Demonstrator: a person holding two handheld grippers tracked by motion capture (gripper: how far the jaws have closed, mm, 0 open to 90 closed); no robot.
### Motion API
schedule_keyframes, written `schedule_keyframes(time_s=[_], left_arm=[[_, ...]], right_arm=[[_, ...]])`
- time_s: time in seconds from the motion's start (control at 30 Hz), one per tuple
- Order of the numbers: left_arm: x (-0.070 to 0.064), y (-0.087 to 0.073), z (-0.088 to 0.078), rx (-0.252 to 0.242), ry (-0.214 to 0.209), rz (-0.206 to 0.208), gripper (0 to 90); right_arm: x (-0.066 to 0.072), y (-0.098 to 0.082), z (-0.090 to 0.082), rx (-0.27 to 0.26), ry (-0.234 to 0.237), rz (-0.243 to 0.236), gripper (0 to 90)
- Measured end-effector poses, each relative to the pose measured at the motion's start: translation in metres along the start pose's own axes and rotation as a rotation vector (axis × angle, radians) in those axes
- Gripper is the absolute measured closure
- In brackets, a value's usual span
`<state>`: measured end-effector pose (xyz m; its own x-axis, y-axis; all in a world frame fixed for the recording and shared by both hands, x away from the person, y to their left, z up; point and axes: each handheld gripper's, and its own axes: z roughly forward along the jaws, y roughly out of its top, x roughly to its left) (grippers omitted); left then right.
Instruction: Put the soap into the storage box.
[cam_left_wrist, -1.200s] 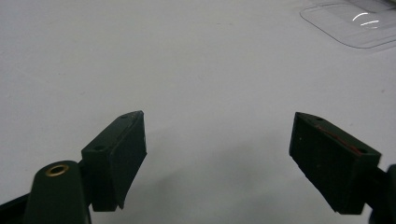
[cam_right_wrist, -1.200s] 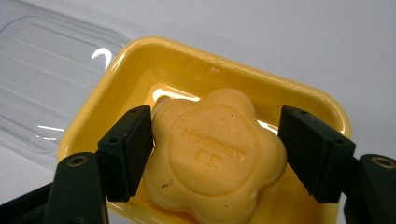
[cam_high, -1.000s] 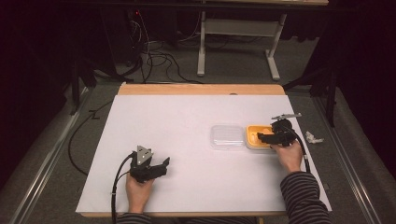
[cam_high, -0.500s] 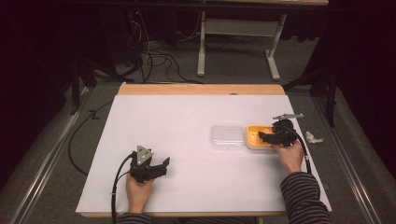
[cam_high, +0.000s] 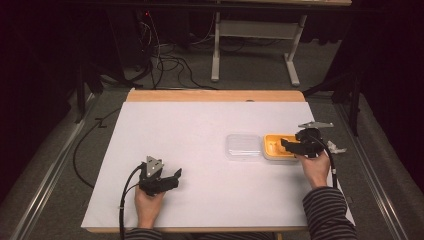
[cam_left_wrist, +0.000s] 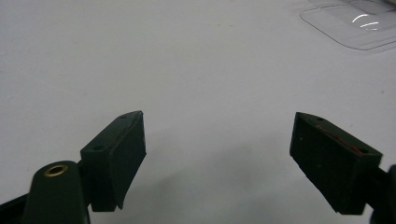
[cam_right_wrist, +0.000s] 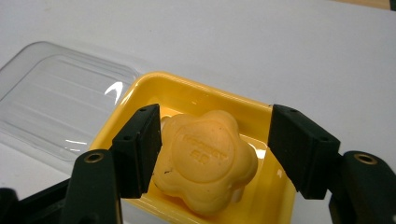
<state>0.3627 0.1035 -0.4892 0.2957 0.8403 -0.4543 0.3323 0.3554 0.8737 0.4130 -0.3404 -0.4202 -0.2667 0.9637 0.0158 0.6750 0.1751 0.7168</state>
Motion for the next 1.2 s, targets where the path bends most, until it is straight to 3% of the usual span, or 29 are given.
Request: schedule_keyframes(time_s=[0.6,0.9,1.2], left_arm=[[0.000,0.000,0.000,-0.002,-0.001,-0.003,19.0],[0.001,0.000,0.000,-0.005,0.001,-0.002,18.7],[0.001,0.001,-0.001,-0.009,-0.002,-0.008,18.6]], right_arm=[[0.001,-0.004,-0.034,-0.094,0.045,-0.002,35.8],[-0.001,-0.015,-0.043,-0.125,0.065,0.026,35.4],[0.009,-0.024,-0.057,-0.155,0.084,-0.006,33.6]])
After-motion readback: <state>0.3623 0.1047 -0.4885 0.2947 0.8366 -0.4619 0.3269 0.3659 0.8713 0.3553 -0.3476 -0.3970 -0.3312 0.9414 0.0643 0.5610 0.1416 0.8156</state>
